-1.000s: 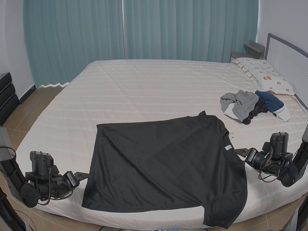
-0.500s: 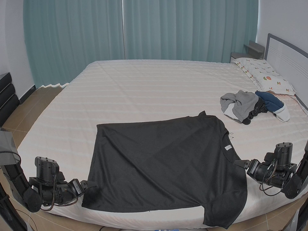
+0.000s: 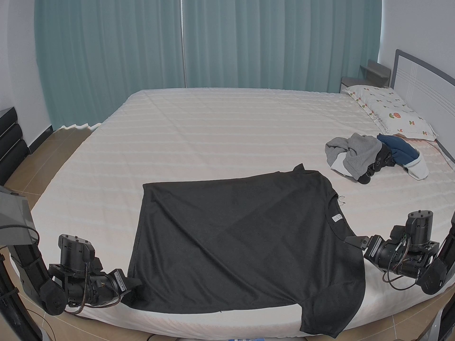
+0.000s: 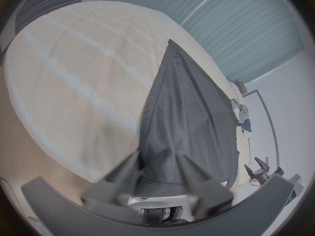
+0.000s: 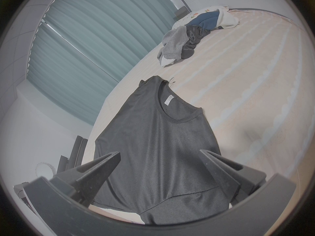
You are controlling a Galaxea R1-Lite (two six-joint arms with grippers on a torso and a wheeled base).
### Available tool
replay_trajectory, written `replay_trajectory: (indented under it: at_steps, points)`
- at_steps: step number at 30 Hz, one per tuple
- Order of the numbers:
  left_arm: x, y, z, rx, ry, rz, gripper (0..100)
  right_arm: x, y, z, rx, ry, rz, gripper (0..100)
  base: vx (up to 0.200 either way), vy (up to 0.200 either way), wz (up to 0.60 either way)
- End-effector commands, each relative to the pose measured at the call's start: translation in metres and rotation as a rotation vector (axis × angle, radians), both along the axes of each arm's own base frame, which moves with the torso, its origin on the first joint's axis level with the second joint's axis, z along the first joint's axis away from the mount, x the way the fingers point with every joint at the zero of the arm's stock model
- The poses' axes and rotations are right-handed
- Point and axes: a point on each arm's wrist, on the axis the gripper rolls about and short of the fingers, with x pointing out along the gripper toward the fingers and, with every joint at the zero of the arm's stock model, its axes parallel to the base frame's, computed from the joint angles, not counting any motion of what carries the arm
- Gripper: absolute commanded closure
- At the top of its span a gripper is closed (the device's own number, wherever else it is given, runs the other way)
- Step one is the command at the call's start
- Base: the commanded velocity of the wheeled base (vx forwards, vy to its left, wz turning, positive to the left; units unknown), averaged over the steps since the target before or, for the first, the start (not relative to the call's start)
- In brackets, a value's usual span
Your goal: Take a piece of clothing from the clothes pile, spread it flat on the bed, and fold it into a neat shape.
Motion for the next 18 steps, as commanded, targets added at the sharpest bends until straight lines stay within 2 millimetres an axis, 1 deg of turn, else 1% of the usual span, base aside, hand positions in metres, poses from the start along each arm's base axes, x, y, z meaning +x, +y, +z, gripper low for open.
replay_trajectory:
  at_steps: [1, 4, 14, 15, 18]
  points:
    - [-0.007, 0.003, -0.003, 0.014, 0.027, 0.007, 100, 0.001, 0.0, 0.001, 0.0, -0.004, -0.002, 0, 0.0, 0.0, 0.0]
    - [-0.01, 0.004, -0.003, 0.022, 0.034, 0.01, 100, 0.0, -0.001, 0.003, 0.004, -0.014, -0.003, 0, 0.0, 0.0, 0.0]
    - [-0.011, 0.008, -0.003, 0.082, 0.009, 0.061, 100, 0.0, -0.001, 0.001, 0.001, -0.002, -0.002, 0, 0.0, 0.0, 0.0]
    - [-0.016, 0.012, -0.003, 0.113, 0.015, 0.041, 100, 0.0, -0.001, 0.001, 0.001, -0.001, -0.002, 0, 0.0, 0.0, 0.0]
    - [-0.016, 0.018, -0.002, 0.132, 0.006, 0.053, 100, -0.001, -0.001, 0.0, 0.001, 0.004, -0.001, 0, 0.0, 0.0, 0.0]
